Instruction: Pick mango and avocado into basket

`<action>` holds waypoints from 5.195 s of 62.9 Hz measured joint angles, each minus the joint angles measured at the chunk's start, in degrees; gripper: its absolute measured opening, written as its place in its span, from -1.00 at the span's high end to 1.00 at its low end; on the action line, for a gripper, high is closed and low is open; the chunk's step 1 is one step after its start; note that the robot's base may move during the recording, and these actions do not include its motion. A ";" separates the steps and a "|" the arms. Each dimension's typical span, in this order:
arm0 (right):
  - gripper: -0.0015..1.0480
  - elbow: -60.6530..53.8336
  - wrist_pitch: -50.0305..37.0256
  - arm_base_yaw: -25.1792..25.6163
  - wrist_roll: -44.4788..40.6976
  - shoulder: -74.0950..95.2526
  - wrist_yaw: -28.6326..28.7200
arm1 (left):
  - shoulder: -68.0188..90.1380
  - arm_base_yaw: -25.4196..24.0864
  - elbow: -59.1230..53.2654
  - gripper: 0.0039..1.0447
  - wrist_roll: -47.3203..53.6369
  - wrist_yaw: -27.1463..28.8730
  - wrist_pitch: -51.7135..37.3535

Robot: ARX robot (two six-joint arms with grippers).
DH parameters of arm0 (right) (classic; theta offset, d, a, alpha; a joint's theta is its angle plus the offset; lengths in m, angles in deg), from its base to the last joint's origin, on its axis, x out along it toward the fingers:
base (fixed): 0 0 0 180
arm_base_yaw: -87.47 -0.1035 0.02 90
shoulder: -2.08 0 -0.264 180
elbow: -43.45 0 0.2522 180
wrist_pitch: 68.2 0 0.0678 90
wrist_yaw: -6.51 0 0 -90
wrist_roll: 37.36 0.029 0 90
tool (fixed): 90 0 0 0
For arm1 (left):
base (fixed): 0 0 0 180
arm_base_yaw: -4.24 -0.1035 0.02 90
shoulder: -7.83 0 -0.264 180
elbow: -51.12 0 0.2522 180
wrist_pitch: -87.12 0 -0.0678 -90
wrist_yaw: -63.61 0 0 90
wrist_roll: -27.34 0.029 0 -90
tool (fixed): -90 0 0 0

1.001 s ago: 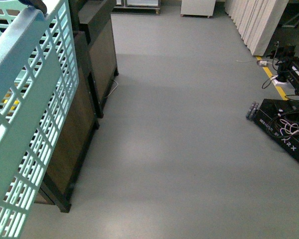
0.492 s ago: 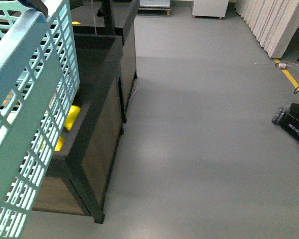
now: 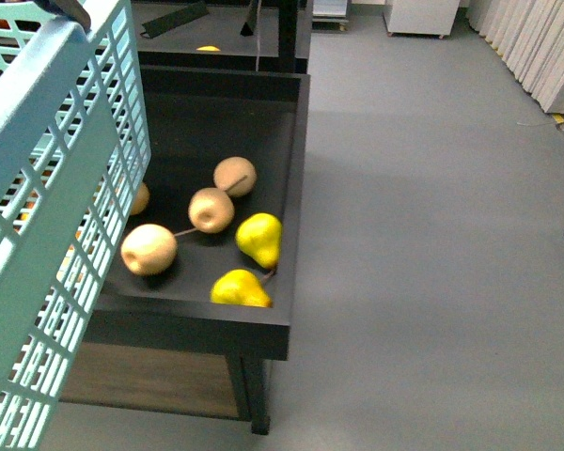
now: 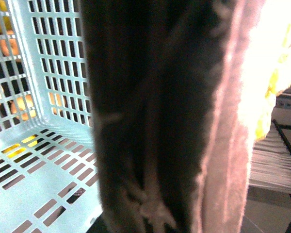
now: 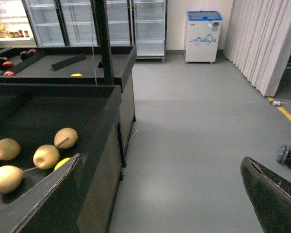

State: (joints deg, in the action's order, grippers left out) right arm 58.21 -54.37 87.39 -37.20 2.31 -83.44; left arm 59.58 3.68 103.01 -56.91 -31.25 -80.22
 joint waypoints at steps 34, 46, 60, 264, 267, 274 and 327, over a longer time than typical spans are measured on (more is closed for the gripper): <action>-0.83 0.00 0.00 0.00 -0.02 -0.07 -0.22 | 0.00 0.00 0.00 0.72 -0.02 -0.04 0.00; -0.83 0.00 -0.02 0.00 -0.02 -0.07 -0.07 | 0.00 0.00 0.00 0.72 -0.02 -0.02 0.00; -0.83 0.00 -0.02 0.00 -0.02 -0.07 -0.17 | 0.00 0.00 0.00 0.72 0.00 -0.02 -0.02; -0.83 -0.02 0.00 0.09 -0.02 -0.07 -0.04 | 50.71 35.30 46.40 0.72 29.14 -8.55 13.99; -0.83 -0.02 0.00 0.09 0.00 -0.07 -0.04 | 50.71 35.26 46.40 0.73 29.18 -8.57 13.99; -0.83 2.29 6.40 -0.46 3.15 2.93 -4.85 | 50.71 35.43 46.40 0.73 29.16 -9.09 13.99; -0.83 41.22 -29.03 32.70 -5.42 114.49 3.10 | 50.71 35.54 46.40 0.73 29.33 -8.87 13.99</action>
State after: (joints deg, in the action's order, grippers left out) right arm 99.43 -83.39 120.09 -42.62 116.80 -80.34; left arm 110.28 39.22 149.41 -27.58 -40.12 -66.23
